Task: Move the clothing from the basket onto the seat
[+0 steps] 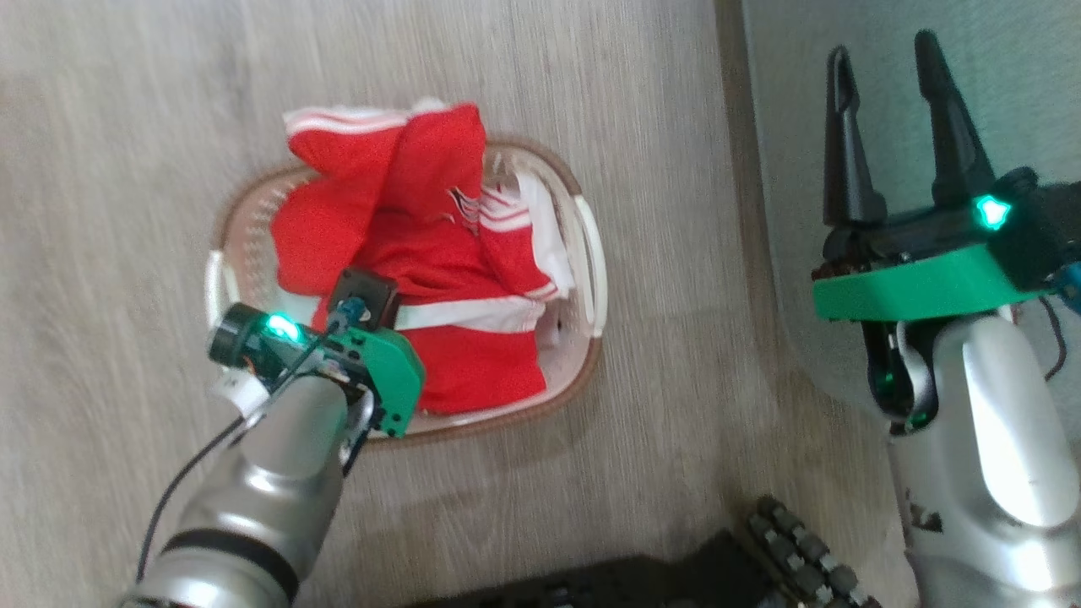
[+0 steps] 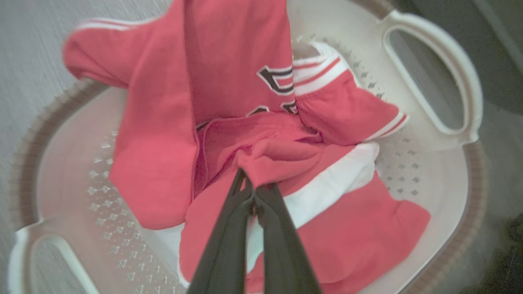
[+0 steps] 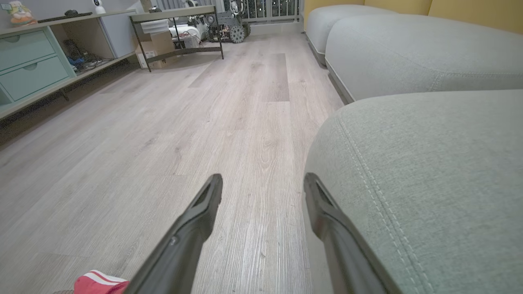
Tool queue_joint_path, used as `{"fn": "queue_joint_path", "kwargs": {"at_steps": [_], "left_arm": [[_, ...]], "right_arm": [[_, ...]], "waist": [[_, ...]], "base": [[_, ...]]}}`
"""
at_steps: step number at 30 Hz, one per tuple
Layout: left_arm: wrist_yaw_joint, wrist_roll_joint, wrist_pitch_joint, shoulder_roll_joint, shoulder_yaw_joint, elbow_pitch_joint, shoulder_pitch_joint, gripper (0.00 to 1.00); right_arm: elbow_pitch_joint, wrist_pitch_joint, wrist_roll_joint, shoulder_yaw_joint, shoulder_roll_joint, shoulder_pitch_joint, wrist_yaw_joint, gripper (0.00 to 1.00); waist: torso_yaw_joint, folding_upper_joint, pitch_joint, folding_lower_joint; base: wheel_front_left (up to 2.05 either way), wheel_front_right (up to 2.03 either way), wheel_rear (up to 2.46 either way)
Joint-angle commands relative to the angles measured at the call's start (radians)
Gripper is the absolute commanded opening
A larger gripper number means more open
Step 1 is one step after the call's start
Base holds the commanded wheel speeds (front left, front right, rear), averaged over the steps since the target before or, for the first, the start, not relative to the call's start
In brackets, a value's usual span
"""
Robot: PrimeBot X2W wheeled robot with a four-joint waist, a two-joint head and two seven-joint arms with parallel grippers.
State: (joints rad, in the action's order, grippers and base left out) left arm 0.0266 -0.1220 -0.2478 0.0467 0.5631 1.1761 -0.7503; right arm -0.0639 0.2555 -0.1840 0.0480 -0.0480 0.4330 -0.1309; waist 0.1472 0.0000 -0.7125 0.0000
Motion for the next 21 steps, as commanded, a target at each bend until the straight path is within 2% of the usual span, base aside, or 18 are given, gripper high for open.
{"fn": "queue_joint_path", "kwargs": {"at_steps": [1, 12, 21], "left_arm": [[0.002, -0.018, -0.013, 0.009, -0.034, -0.054, 0.048, 0.0], [0.017, -0.101, -0.014, 0.006, -0.102, -0.314, 0.169, 0.0], [0.031, -0.122, -0.014, 0.006, -0.116, -0.431, 0.195, 0.0]], "right_arm": [[0.014, 0.006, 0.009, 0.011, -0.002, -0.05, 0.0, 1.0], [-0.079, 0.006, 0.04, -0.005, -0.002, -0.154, 0.0, 1.0], [-0.126, 0.006, 0.048, -0.002, -0.002, -0.246, 0.0, 1.0]], "waist": [[-0.025, 0.0, 0.097, 0.0], [-0.078, 0.0, 0.387, 0.0], [-0.083, 0.0, 0.573, 0.0]], "base": [[0.0, 0.0, 0.0], [0.0, 0.0, 0.0], [0.0, 0.0, 0.0]]}}
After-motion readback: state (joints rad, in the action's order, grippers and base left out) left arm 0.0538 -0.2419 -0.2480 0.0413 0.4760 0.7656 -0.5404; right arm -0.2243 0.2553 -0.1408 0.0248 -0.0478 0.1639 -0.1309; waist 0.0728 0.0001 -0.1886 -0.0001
